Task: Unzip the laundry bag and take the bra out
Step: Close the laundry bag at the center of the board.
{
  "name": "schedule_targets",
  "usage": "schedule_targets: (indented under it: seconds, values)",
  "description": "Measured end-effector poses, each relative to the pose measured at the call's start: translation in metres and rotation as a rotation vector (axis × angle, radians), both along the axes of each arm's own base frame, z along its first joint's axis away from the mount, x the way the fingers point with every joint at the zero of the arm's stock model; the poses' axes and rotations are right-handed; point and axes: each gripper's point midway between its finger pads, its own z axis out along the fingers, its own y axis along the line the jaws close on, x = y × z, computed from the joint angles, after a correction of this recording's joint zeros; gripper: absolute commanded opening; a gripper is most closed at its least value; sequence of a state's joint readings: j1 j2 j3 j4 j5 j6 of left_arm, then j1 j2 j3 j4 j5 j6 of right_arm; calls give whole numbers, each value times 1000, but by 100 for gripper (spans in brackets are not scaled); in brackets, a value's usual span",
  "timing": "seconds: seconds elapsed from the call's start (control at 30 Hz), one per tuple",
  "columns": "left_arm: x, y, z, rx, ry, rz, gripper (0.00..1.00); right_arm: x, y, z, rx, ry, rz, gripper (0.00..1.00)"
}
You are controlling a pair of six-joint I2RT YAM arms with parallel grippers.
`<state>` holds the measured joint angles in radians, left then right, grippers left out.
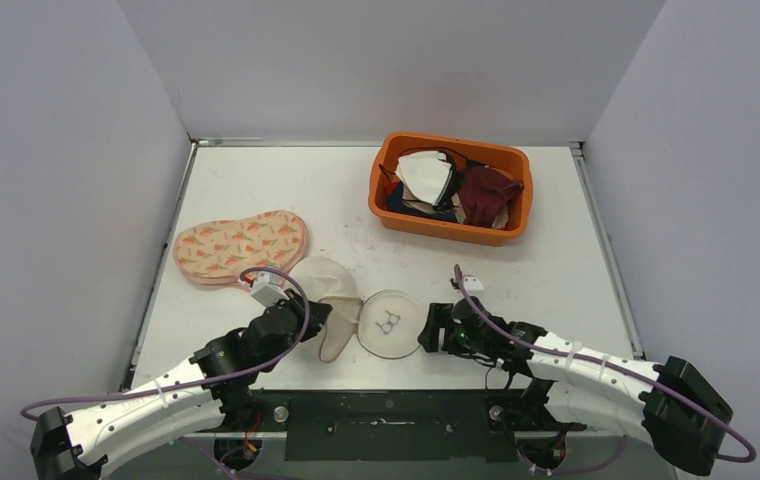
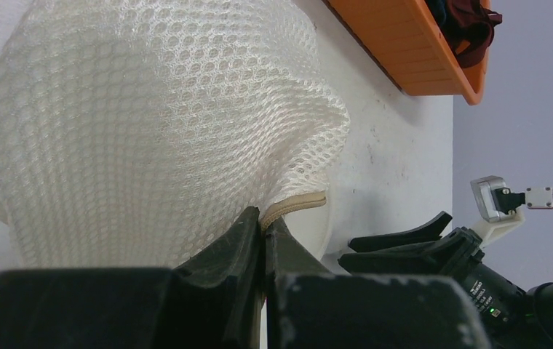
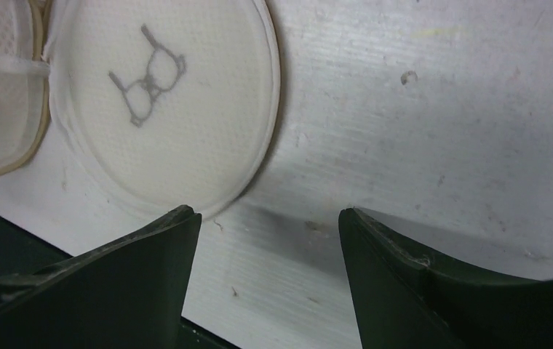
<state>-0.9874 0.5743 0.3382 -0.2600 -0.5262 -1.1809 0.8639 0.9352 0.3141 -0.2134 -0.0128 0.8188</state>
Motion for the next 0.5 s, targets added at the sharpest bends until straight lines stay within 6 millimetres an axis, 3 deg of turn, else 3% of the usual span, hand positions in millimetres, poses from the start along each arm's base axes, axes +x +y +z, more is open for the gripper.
schedule_targets:
  seconds: [0.23,0.5]
  values:
    - [-1,0,0,-12,9,7,0,22,15,-3,-58,-57,-55,62]
    - [-1,-1,-1,-13,14,1,0,44,28,-11,-197,-119,-89,41]
